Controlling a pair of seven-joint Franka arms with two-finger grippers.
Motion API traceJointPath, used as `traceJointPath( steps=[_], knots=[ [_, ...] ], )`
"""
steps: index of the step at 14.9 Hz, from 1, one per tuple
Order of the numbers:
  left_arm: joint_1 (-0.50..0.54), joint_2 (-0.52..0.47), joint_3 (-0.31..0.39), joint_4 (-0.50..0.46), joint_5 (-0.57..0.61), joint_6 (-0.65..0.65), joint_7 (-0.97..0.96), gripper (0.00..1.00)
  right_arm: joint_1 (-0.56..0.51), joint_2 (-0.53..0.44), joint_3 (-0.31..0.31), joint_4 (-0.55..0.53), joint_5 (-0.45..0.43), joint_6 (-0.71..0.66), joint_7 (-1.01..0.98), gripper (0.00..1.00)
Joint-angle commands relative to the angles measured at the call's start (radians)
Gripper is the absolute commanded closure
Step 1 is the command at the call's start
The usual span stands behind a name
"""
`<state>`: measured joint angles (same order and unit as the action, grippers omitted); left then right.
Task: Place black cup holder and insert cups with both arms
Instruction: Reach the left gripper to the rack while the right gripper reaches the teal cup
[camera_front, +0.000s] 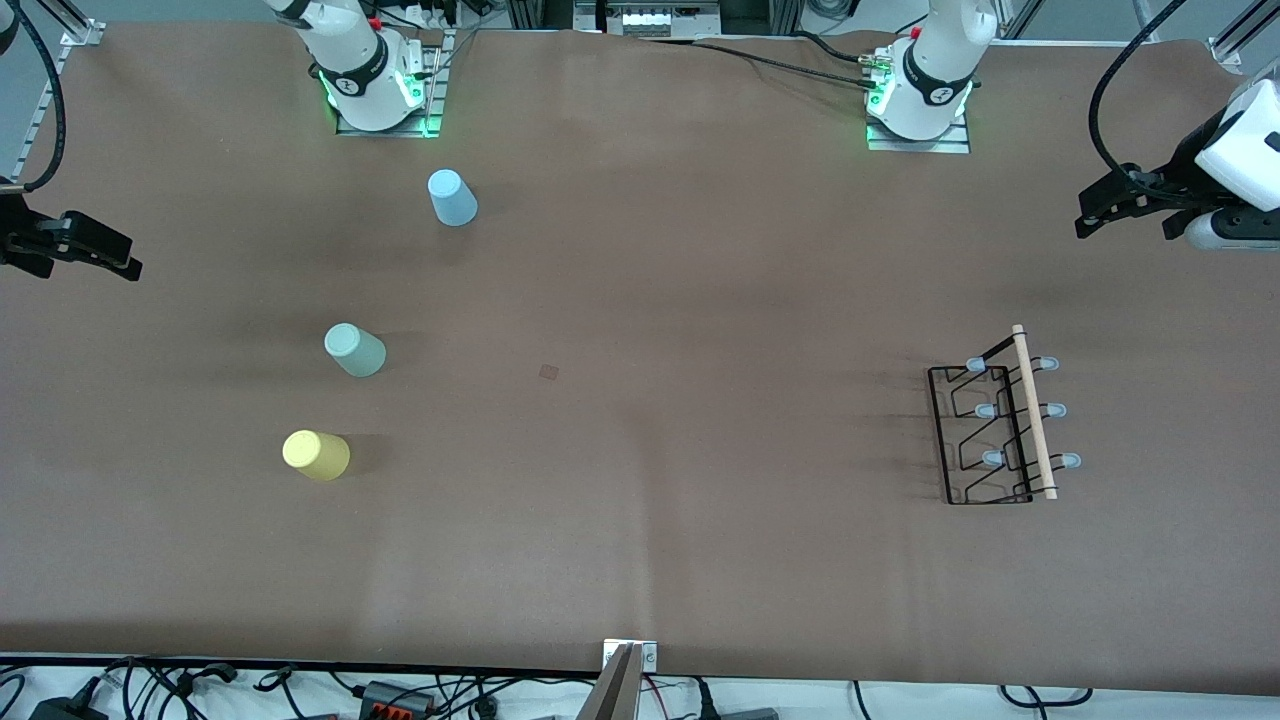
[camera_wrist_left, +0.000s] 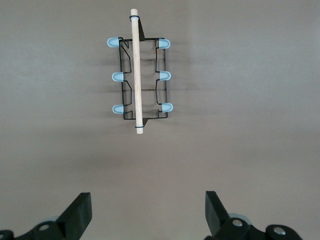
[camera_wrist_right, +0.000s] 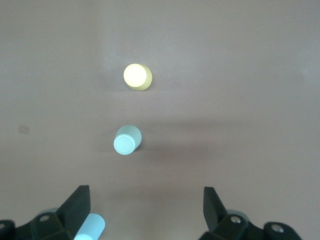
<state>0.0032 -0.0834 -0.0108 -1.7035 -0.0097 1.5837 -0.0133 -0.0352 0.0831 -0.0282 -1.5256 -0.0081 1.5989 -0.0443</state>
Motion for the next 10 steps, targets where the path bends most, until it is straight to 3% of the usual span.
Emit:
traceJointPath(
  steps=[1, 10],
  knots=[
    [0.000, 0.004, 0.002, 0.021, 0.010, -0.022, 0.015, 0.00, 0.002, -0.005, 0.002, 0.010, 0.004, -0.001, 0.009, 0.00],
    [-0.002, 0.019, -0.003, 0.030, 0.010, -0.025, 0.000, 0.00, 0.002, -0.005, 0.002, 0.012, 0.007, -0.010, 0.009, 0.00]
  ],
)
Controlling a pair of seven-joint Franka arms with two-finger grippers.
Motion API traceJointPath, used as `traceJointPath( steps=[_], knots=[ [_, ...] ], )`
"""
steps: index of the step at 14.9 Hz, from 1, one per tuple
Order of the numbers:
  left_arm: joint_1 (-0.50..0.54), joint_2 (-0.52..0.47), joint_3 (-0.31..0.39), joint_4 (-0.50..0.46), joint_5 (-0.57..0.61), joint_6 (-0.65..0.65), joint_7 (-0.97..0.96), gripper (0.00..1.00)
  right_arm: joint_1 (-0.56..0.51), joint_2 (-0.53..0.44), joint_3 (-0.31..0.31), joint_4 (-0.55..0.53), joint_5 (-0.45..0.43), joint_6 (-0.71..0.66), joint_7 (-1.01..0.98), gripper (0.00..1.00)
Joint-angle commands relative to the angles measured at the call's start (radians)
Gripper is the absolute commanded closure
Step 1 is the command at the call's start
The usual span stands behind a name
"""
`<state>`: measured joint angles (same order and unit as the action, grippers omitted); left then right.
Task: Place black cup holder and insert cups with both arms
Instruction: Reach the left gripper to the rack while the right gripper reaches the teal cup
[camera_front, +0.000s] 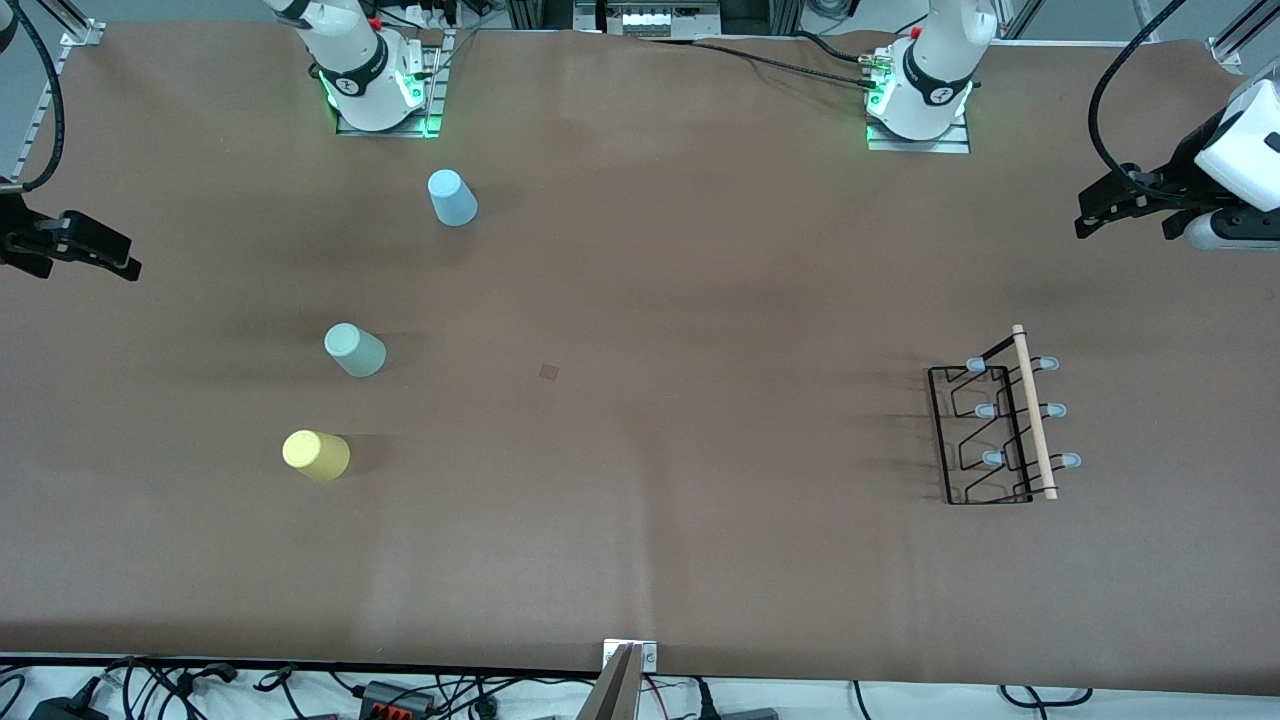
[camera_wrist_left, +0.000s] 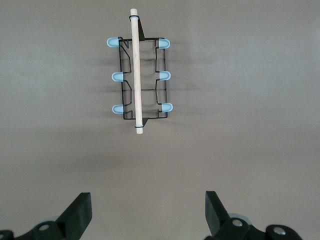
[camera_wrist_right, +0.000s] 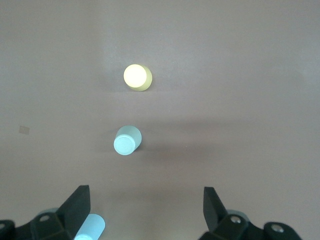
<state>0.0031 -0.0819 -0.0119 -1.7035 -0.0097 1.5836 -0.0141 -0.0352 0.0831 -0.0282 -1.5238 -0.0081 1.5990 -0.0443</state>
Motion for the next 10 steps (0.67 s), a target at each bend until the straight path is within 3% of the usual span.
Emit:
traceJointPath(
  steps=[1, 4, 10],
  knots=[
    [-0.002, 0.024, -0.002, 0.030, 0.010, -0.031, 0.003, 0.00, 0.001, -0.005, 0.002, 0.010, 0.007, -0.010, 0.009, 0.00],
    [0.000, 0.077, 0.004, 0.054, 0.000, -0.128, 0.002, 0.00, 0.001, -0.005, 0.002, 0.010, 0.011, -0.008, 0.011, 0.00],
    [0.012, 0.243, 0.007, 0.128, 0.013, -0.117, 0.016, 0.00, -0.009, 0.009, -0.009, 0.008, 0.063, 0.016, 0.008, 0.00]
  ],
)
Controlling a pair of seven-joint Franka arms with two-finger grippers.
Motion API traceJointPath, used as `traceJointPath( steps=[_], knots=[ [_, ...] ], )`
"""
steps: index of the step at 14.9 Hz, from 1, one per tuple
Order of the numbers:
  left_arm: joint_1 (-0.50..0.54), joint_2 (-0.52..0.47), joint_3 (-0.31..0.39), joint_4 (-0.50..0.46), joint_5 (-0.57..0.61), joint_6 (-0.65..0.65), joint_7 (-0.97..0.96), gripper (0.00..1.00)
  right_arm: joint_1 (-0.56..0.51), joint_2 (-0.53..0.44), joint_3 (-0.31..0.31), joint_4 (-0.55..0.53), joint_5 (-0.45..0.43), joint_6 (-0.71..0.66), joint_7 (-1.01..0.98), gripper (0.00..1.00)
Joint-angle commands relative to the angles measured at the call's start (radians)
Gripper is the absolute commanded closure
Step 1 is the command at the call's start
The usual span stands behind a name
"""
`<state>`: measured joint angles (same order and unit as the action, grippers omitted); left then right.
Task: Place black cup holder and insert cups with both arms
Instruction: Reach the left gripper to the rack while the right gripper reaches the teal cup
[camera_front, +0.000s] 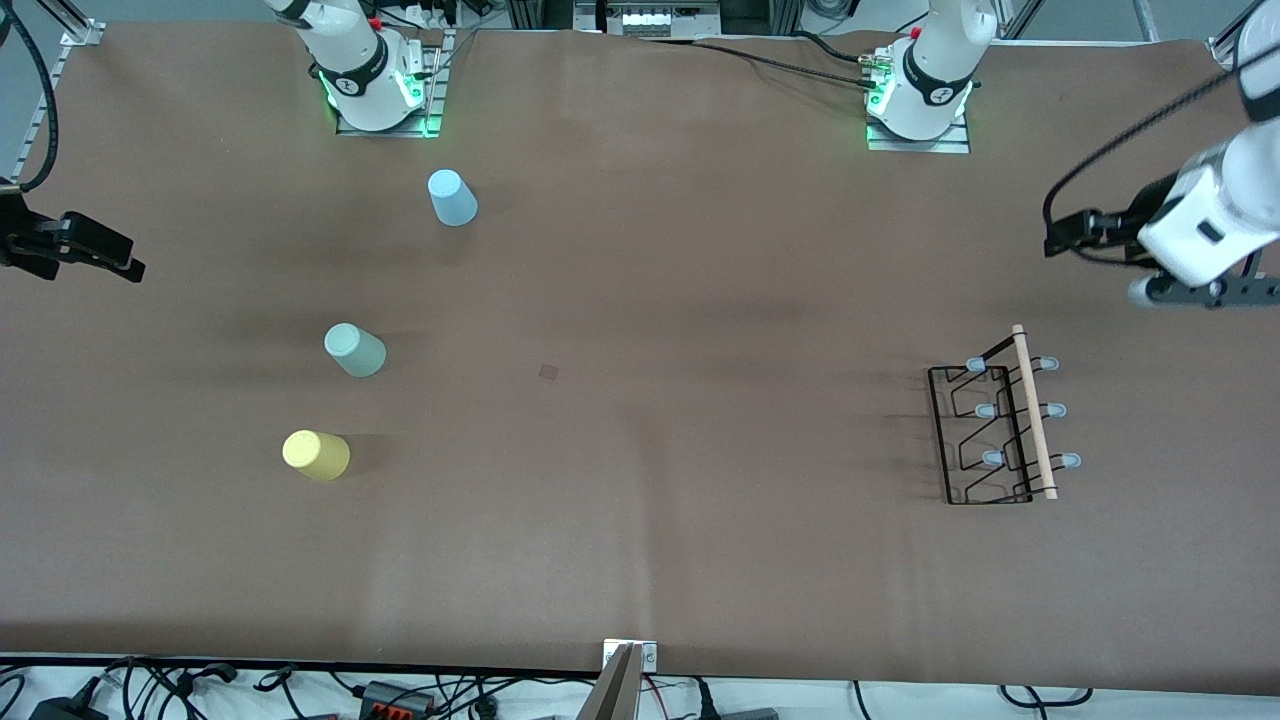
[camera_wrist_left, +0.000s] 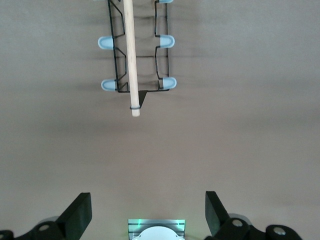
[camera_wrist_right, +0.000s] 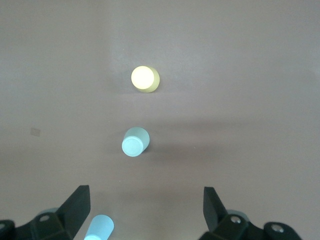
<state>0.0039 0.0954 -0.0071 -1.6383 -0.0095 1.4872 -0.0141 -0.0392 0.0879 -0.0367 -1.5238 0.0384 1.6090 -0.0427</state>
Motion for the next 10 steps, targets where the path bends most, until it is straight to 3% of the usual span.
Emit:
traceJointPath(
  steps=[1, 6, 10],
  knots=[
    [0.021, 0.095, 0.003, 0.066, 0.014, 0.029, 0.017, 0.00, -0.005, 0.007, 0.000, 0.002, 0.018, -0.001, 0.006, 0.00],
    [0.022, 0.159, 0.003, -0.026, 0.022, 0.361, 0.029, 0.00, 0.007, 0.075, 0.003, -0.028, 0.014, -0.096, -0.002, 0.00],
    [0.025, 0.178, 0.003, -0.149, 0.022, 0.580, 0.046, 0.00, 0.009, 0.064, 0.009, -0.165, 0.017, 0.027, 0.004, 0.00]
  ],
)
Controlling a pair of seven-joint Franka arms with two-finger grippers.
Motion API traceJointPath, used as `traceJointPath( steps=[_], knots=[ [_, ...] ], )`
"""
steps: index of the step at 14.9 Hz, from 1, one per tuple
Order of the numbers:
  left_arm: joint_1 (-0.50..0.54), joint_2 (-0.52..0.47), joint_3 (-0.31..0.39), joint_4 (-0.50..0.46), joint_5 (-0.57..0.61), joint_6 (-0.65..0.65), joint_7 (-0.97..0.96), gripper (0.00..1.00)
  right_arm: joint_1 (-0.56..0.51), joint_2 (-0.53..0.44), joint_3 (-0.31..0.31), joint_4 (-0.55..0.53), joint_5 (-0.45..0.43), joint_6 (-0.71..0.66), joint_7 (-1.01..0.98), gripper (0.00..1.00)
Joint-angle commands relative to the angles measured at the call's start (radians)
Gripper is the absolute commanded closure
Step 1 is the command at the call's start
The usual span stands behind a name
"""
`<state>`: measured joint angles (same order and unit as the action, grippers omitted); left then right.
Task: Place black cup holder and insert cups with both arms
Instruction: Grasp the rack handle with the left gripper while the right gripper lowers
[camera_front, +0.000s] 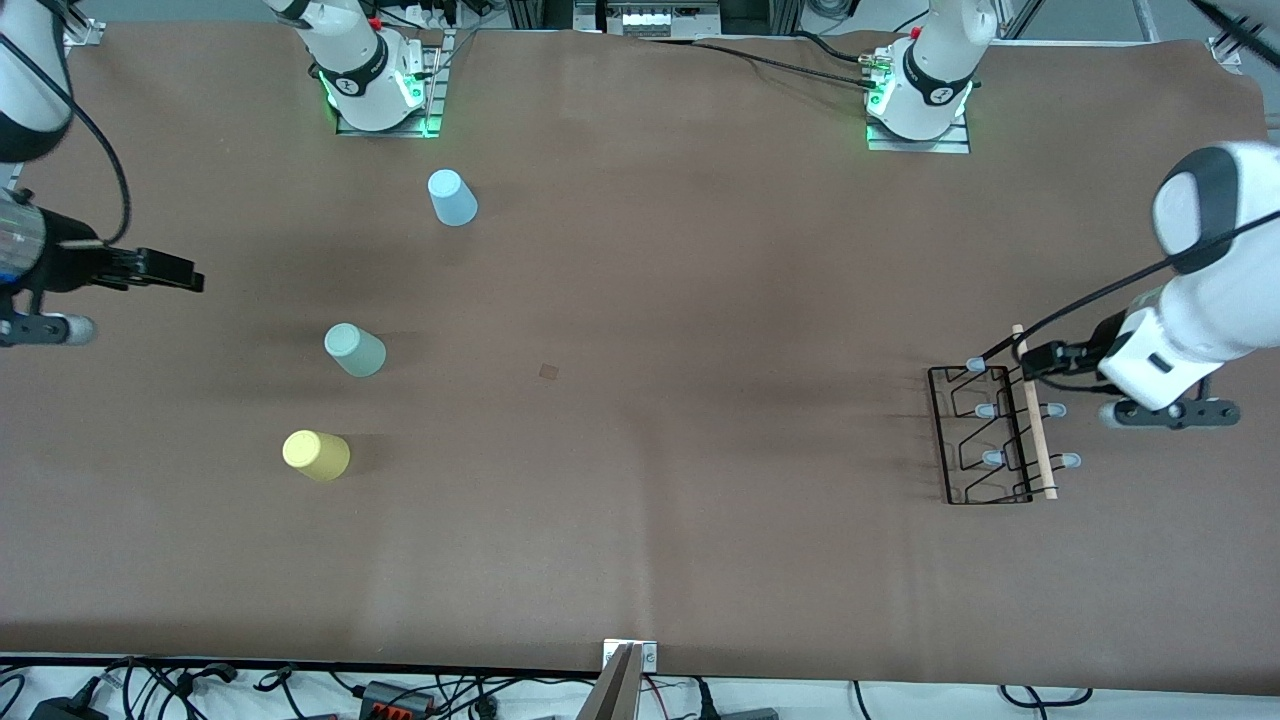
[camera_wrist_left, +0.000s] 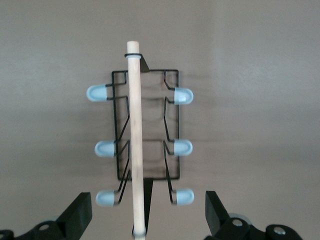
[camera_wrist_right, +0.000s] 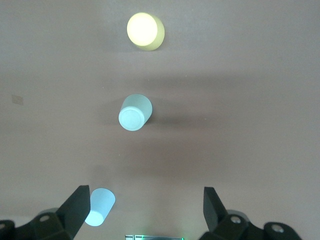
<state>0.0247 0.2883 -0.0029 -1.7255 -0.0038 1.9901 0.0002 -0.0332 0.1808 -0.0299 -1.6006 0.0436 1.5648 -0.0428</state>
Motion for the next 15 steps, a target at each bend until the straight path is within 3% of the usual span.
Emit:
traceJointPath(
  steps=[1, 4, 6, 9, 13, 15],
  knots=[
    [0.009, -0.005, -0.002, -0.068, 0.016, 0.093, 0.040, 0.00, 0.007, -0.043, 0.004, -0.160, 0.010, 0.156, 0.003, 0.00],
    [0.027, 0.026, -0.002, -0.085, 0.018, 0.107, 0.041, 0.02, 0.038, -0.064, 0.005, -0.333, 0.009, 0.375, -0.006, 0.00],
    [0.027, 0.043, -0.003, -0.094, 0.018, 0.125, 0.041, 0.13, 0.075, -0.061, 0.004, -0.404, 0.007, 0.483, -0.005, 0.00],
    [0.027, 0.058, -0.003, -0.097, 0.016, 0.127, 0.041, 0.36, 0.108, -0.043, 0.004, -0.438, 0.009, 0.561, 0.006, 0.00],
    [0.027, 0.075, -0.006, -0.097, 0.016, 0.147, 0.041, 0.45, 0.119, -0.003, 0.005, -0.495, 0.009, 0.690, 0.007, 0.00],
    [0.027, 0.084, -0.006, -0.095, 0.016, 0.148, 0.043, 0.57, 0.130, 0.017, 0.005, -0.519, 0.010, 0.750, 0.007, 0.00]
  ],
)
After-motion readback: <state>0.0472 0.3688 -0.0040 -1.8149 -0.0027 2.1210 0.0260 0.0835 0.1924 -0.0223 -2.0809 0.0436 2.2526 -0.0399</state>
